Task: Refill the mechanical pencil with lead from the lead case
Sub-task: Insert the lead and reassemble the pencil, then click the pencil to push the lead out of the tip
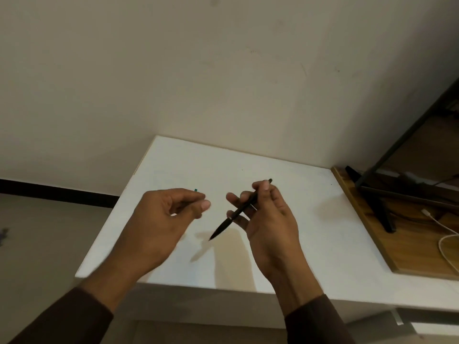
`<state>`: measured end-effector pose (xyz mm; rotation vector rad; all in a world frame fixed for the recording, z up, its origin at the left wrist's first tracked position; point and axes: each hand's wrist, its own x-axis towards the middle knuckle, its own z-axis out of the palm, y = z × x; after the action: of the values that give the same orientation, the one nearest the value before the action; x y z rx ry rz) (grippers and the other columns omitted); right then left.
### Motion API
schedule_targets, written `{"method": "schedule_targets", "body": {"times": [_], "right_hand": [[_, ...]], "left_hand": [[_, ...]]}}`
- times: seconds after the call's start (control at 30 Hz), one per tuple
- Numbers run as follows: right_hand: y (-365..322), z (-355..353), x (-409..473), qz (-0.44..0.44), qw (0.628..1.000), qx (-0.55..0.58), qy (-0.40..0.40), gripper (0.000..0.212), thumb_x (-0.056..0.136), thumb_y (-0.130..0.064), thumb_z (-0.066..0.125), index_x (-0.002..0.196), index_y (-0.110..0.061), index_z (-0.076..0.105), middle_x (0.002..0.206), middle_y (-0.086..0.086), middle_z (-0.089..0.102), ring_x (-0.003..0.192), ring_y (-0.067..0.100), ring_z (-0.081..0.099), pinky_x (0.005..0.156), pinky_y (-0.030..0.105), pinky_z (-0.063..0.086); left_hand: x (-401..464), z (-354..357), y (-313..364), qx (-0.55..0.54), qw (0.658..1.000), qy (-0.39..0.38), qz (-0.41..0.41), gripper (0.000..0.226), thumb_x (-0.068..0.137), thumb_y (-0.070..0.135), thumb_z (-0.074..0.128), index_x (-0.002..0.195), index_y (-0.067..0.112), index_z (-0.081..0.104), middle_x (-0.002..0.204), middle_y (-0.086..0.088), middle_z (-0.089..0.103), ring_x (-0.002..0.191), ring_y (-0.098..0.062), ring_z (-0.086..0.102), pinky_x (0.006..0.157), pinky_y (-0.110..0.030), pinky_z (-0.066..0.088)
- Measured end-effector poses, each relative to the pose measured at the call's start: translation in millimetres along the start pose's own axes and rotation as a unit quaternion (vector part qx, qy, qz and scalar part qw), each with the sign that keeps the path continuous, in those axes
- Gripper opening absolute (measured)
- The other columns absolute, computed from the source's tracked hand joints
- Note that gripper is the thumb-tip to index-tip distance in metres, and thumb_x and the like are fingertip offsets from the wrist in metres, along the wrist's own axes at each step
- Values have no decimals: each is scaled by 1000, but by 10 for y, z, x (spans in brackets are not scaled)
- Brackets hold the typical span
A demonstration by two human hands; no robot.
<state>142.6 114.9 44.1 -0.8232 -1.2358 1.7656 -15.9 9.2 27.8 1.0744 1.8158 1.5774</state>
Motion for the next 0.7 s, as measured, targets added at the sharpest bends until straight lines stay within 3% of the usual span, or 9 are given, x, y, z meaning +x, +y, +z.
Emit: {"method": "schedule_targets", "body": {"times": [0.07,0.13,0.27,0.4,0.7], "right_hand": [[-65,-32,44,2,996,91,9,29,107,-39,46,96,-15,58,67,2,56,60,21,65,58,35,54],[-129,-65,74,14,987,163,9,36,106,-46,46,89,-15,55,64,0,43,49,15,42,50,29,40],[-187,-154,79,33,966,254,-30,47,100,-53,42,77,-13,53,65,0,36,52,15,32,55,32,31],[-237,-204,62,23,957,283,-59,47,98,-51,39,70,-14,47,65,2,35,54,18,33,58,34,30],[-308,-200,43,-1,952,300,-58,46,97,-51,37,69,-15,41,63,1,26,53,17,25,55,33,30]], "left_hand": [[11,-40,-32,2,1000,11,4,30,75,56,71,95,36,80,89,15,81,88,-9,76,85,-45,62],[16,-45,-60,-2,1000,12,6,23,78,52,69,91,36,81,89,16,81,84,-6,77,81,-42,63],[29,8,-91,5,1000,9,13,17,87,40,67,91,30,81,87,16,80,82,-7,76,75,-33,63],[6,47,-92,8,1000,-3,11,30,82,48,63,95,26,80,87,17,80,84,-5,76,74,-27,62],[2,74,-103,1,1000,-4,2,25,85,41,64,95,25,80,86,15,80,83,-7,76,72,-25,61]]}}
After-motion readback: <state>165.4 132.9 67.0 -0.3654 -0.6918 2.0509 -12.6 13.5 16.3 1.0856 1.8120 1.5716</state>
